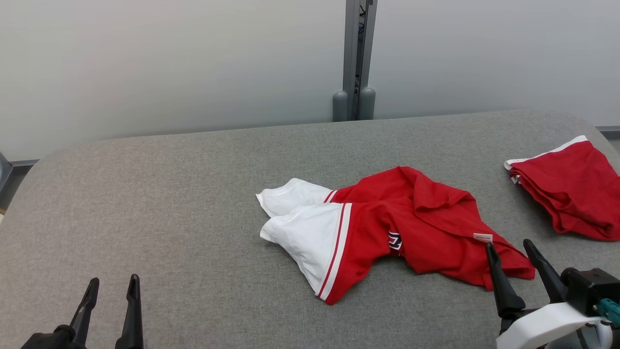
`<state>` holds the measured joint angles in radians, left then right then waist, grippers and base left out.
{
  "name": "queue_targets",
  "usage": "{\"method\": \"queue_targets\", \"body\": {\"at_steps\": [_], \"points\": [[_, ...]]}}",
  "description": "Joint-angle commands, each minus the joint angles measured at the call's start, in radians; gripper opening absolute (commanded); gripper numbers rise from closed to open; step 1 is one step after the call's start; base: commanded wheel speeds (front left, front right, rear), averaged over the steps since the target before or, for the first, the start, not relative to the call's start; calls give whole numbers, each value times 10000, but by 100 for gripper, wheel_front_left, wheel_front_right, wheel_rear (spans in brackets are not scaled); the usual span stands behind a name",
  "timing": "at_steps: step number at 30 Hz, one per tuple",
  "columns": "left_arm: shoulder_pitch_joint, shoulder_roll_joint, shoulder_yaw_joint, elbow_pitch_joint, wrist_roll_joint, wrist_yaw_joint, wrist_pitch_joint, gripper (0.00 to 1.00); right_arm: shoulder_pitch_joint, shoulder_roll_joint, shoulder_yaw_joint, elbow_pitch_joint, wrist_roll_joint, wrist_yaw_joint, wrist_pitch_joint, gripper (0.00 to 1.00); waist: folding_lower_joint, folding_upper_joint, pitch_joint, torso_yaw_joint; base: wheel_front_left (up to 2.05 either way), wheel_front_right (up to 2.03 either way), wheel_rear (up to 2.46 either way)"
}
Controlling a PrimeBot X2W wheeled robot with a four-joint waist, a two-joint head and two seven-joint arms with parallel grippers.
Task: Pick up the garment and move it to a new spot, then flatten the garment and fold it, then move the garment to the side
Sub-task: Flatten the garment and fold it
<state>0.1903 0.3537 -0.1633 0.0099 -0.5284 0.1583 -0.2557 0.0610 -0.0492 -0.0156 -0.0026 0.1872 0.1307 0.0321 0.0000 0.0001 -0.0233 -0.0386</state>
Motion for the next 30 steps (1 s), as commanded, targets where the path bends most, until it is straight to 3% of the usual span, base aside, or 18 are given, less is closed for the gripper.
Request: {"method": "queue_targets", "body": {"at_steps": [1,10,19,25,30], "points": [[-130,53,-13,24,7,-41,24,100,22,-38,-27,-32,56,1,19,100,0,-1,5,11,0,0,0],[-931,-61,-443,53,27,-279,317,100,-104,-38,-40,-112,88,1,25,100,0,-1,277,80,0,0,0],[-3451,-207,-1730,1291,-604,-1983,2197,100,-603,-41,44,-230,25,1,-101,100,0,-1,1415,-253,0,0,0],[-4732,-139,-2371,2184,-807,-2623,3031,100,-871,-38,60,-136,125,1,-259,100,0,-1,1957,-564,0,0,0],[-5818,-132,-3135,2695,-1242,-2857,3764,100,-1102,-37,65,-13,207,1,-443,100,0,-1,2396,-758,0,0,0]]}}
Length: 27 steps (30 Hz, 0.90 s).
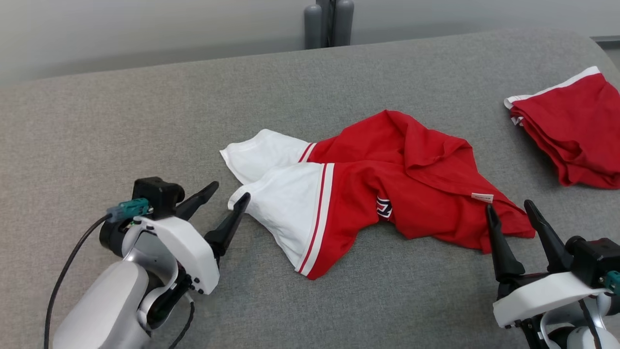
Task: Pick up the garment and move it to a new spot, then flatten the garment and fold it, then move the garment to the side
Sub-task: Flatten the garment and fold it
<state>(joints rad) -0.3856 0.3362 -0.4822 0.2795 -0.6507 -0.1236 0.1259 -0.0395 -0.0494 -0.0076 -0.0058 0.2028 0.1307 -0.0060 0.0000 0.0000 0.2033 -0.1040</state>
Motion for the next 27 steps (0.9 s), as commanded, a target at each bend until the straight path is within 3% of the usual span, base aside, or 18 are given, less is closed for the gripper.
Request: {"method": "queue_targets", "body": {"at_steps": [1,12,19,20,21,27], "points": [[-270,98,-112,74,-61,-64,64,100,-154,-36,1,42,62,1,-85,100,0,0,203,-139,0,0,0],[-1847,908,-2105,739,-1842,-69,1096,100,-624,-36,141,369,186,1,-385,100,0,0,779,-438,0,0,0],[-2214,1109,-2931,1043,-2848,-71,1314,100,-743,-36,153,528,258,1,-500,100,0,0,908,-470,0,0,0],[-2243,1125,-3053,1003,-3072,-71,1381,46,-760,-36,140,536,254,1,-503,100,0,0,914,-465,0,0,0],[-2331,1198,-3258,925,-3336,-71,1348,0,-797,-36,88,534,226,1,-502,100,0,0,929,-443,0,0,0],[-2589,1465,-3821,809,-3572,-70,772,0,-811,-36,10,566,209,1,-489,100,0,0,866,-356,0,0,0]]}}
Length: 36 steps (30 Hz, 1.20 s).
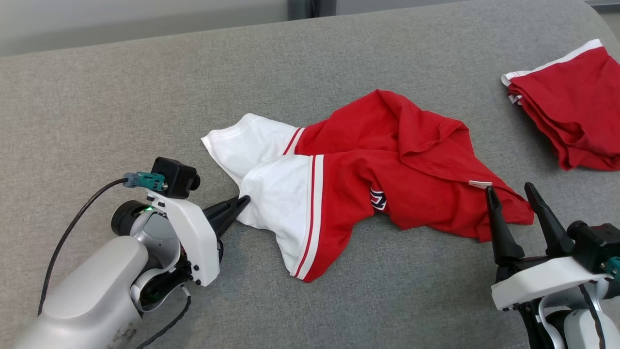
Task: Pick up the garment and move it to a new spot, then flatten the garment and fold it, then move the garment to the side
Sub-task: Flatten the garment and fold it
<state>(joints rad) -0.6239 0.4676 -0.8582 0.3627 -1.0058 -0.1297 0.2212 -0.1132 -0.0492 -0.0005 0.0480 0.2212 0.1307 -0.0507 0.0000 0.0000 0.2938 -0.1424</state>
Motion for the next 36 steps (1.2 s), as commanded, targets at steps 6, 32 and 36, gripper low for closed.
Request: {"method": "queue_targets", "body": {"at_steps": [6,32,36], "points": [[-355,468,-93,185,457,81,-953,0,24,-38,-115,62,69,1,-30,100,0,0,-231,135,0,0,0],[4165,2329,2060,-3744,942,5263,-4562,0,490,-41,-625,-173,157,1,151,100,0,0,-658,715,0,0,0],[4989,1538,2354,-3235,592,5026,-4803,0,506,-40,-661,-197,102,1,228,100,0,0,-623,845,0,0,0]]}}
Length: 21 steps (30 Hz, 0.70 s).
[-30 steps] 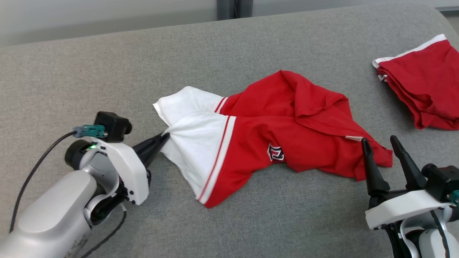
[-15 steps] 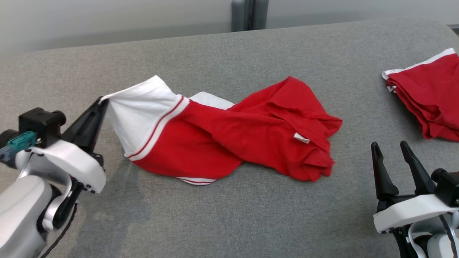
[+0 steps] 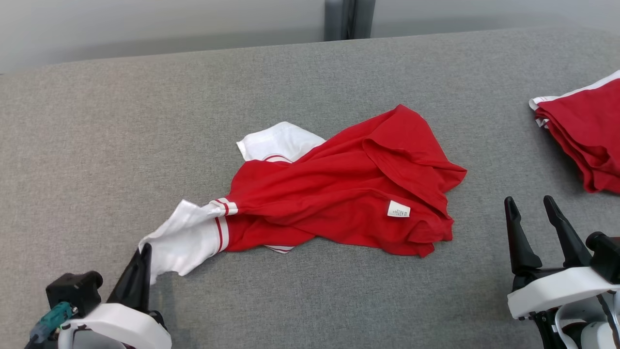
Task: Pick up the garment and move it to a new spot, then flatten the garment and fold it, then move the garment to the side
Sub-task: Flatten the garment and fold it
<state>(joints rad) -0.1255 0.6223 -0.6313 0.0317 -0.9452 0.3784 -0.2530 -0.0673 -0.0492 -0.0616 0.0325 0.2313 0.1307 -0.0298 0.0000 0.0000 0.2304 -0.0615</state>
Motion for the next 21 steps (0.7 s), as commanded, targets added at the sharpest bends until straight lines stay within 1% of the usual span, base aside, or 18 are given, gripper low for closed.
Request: {"method": "queue_targets", "body": {"at_steps": [1,4,5,6,9,13,14,15,18,21], "points": [[138,-204,166,238,-78,-162,-81,0,22,-40,-66,-51,-20,1,48,100,0,0,13,58,0,0,0],[357,-775,413,720,-207,-578,-114,0,-53,-38,-95,-84,-101,1,114,100,0,0,-12,116,0,0,0],[353,-952,572,824,-182,-743,-124,42,-59,-41,-125,-100,-124,1,157,100,0,0,-23,132,0,0,0],[330,-1107,808,884,-71,-911,-129,100,-53,-40,-140,-112,-130,1,187,100,0,0,-52,148,0,0,0],[543,-1622,1465,895,356,-1307,-107,100,33,-40,-198,-182,-141,1,217,100,0,0,-169,166,0,0,0],[788,-2302,2512,504,1250,-1645,-112,100,131,-38,-164,-259,-180,1,266,100,0,0,-404,162,0,0,0],[851,-2455,2772,366,1499,-1706,-112,100,158,-38,-146,-266,-197,1,295,100,0,0,-477,158,0,0,0],[851,-2455,2772,366,1499,-1706,-112,100,158,-38,-146,-266,-197,1,295,100,0,0,-477,158,0,0,0],[1078,-2905,3495,-59,2244,-1915,-108,100,261,-40,-55,-290,-218,1,349,100,0,0,-712,151,0,0,0],[1275,-3283,4039,-454,2918,-1944,-106,100,348,-38,37,-298,-229,1,389,100,0,0,-932,139,0,0,0]]}}
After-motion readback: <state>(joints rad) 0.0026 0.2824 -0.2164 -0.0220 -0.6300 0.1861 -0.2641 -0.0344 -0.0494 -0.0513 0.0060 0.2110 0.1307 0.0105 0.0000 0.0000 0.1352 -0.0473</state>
